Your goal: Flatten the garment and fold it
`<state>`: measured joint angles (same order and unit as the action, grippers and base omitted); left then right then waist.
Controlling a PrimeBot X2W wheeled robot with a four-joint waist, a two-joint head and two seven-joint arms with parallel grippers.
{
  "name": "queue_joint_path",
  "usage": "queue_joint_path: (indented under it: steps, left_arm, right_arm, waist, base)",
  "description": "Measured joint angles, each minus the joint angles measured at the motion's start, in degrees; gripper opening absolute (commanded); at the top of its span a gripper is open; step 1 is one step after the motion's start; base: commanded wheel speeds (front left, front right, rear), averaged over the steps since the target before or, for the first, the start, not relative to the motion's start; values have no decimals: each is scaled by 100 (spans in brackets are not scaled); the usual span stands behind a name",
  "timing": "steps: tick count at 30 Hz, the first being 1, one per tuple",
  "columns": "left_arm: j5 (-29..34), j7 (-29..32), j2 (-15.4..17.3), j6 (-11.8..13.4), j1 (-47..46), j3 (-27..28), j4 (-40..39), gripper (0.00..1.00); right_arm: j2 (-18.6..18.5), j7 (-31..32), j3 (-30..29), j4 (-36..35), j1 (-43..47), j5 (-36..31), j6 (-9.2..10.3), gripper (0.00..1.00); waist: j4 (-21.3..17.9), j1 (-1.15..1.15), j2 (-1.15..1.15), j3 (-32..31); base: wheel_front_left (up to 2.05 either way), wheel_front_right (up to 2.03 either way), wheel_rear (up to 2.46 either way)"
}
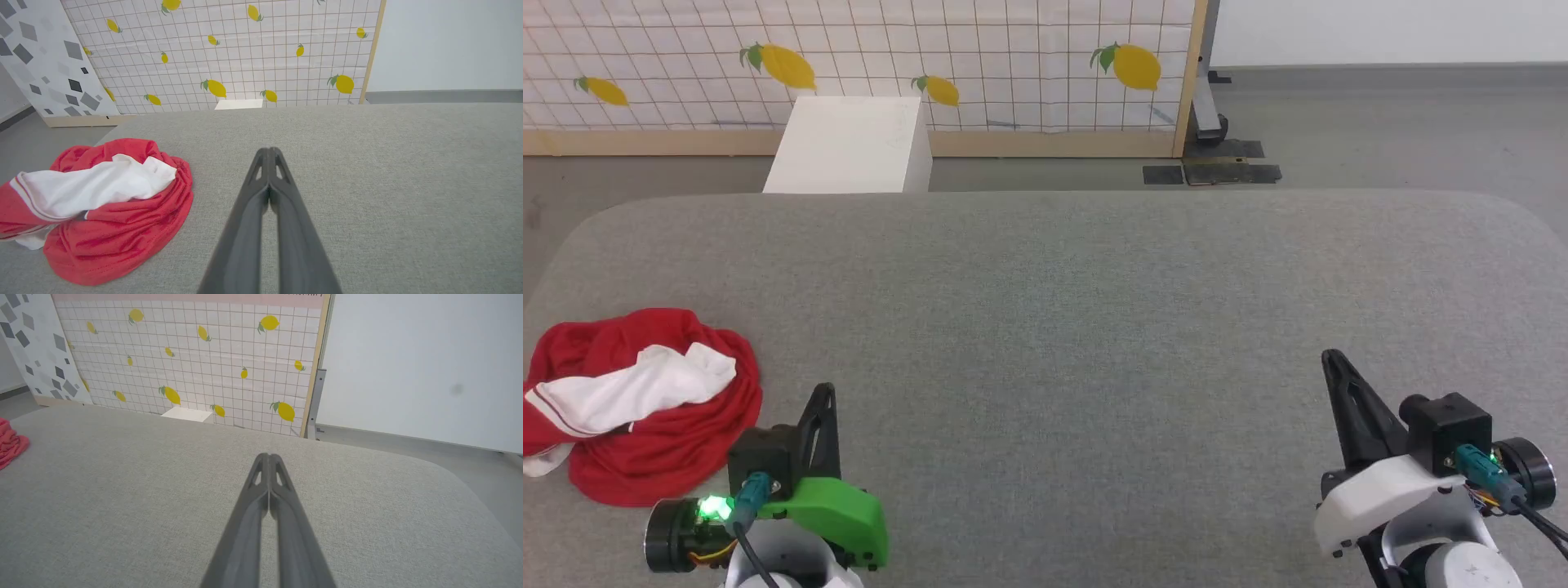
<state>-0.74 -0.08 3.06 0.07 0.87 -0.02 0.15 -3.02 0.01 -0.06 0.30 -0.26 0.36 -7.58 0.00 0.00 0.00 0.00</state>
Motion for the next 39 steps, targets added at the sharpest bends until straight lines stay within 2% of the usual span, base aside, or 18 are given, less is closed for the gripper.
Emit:
queue_joint_path:
  steps: [39]
  left_arm:
    - [0,0,0,0,0,-2,0,0]
  right_arm:
    - [0,-1,-1,0,0,0,0,0]
  waist:
    - [0,0,0,0]
  base:
    - [0,0,0]
